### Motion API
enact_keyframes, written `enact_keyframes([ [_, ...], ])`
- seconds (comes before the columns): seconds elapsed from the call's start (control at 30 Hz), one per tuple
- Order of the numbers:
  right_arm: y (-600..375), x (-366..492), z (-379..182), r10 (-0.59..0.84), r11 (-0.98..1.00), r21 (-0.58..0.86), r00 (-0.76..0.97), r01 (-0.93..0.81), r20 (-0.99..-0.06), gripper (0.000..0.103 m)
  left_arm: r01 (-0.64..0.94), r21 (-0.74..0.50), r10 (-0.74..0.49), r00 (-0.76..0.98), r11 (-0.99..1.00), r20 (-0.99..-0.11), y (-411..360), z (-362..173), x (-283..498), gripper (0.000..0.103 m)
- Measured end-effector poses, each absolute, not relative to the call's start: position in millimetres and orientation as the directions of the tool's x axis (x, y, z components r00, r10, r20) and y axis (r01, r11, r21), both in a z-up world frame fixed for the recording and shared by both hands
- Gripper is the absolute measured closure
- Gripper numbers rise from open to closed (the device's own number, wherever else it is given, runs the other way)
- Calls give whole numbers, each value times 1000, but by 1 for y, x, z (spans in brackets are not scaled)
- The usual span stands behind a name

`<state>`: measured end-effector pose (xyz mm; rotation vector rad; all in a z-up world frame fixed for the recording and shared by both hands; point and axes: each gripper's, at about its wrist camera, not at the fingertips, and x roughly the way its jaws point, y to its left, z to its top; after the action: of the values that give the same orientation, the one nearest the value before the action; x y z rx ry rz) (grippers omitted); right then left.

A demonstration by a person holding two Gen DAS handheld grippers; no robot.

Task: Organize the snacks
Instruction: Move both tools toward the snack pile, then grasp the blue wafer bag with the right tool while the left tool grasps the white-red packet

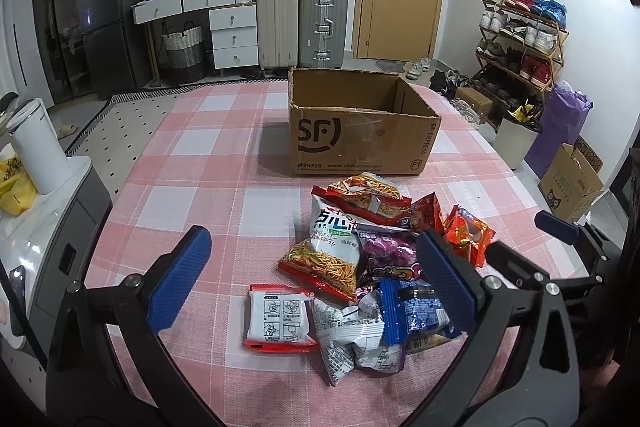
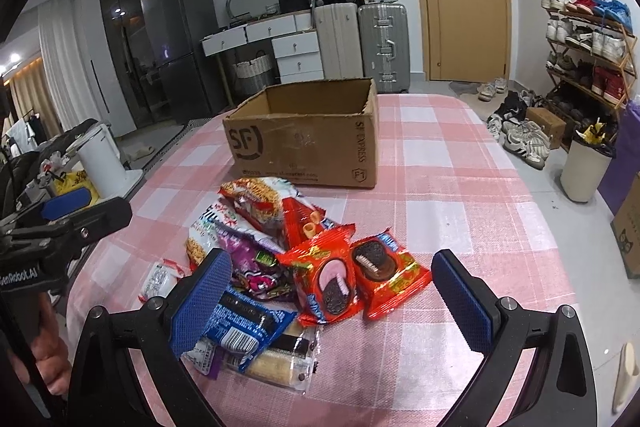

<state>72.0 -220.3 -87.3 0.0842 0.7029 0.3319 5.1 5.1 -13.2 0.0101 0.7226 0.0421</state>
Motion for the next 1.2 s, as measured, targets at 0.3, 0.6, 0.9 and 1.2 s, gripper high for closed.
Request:
enact_keyframes([
  [0.3,-201,67,-105,428,900,231,648,-370,-630,1,-81,18,75,780,997,-622,24,-21,8,1],
  [0.6,-172,70,-129,489,861,267,559,-433,-669,1,-117,16,101,778,993,-620,42,-29,7,1],
  [0.9,-152,75,-146,537,831,333,490,-445,-686,2,-138,54,141,766,989,-627,49,-34,4,1],
  [1.2,-145,78,-153,553,820,357,461,-447,-694,19,-135,34,125,752,990,-647,52,-41,8,1],
])
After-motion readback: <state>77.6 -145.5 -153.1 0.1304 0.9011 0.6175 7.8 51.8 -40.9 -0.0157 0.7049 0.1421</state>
